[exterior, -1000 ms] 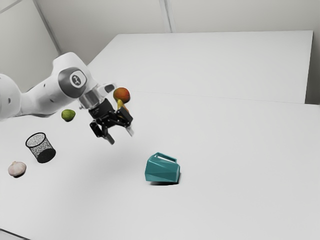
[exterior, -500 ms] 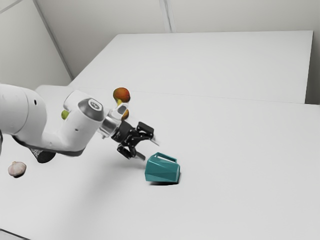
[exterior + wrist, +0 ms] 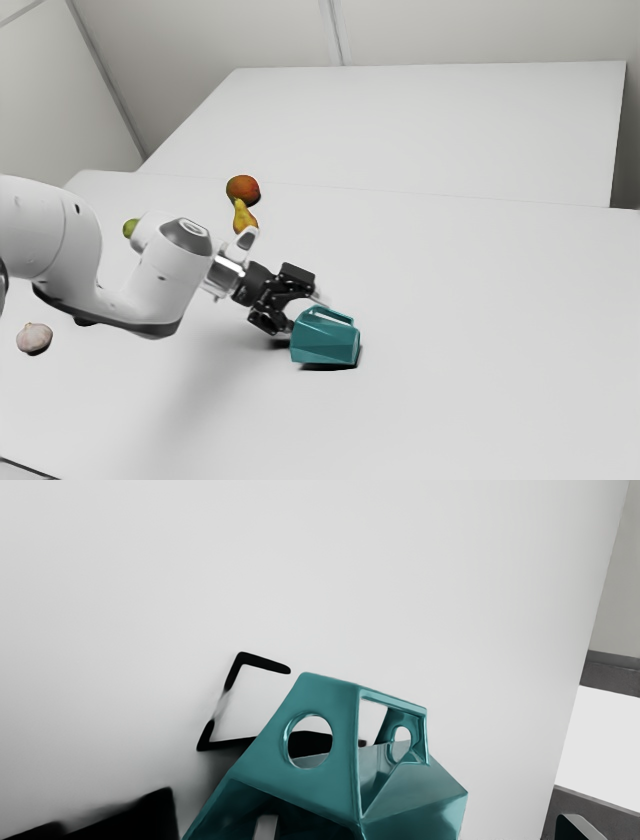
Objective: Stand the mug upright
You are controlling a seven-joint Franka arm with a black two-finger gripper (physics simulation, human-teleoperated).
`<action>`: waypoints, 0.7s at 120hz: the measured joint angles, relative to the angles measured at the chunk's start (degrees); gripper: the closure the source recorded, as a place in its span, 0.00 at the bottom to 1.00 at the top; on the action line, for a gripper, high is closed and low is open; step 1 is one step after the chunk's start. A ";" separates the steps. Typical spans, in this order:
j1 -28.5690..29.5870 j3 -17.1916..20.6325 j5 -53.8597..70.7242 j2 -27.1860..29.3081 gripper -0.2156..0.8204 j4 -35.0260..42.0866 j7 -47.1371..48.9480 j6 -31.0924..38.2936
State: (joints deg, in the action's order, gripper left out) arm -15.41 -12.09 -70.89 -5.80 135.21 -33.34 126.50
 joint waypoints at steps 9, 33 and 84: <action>-0.07 0.22 -1.54 -0.04 0.21 0.02 -1.74 -0.34; -0.37 0.57 -5.07 -0.21 0.21 0.77 -5.68 -2.22; -0.97 1.24 -7.77 0.50 0.32 2.21 -10.96 -3.65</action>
State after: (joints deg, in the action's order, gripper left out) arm -16.38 -10.85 -78.66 -5.30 137.42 -44.29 122.85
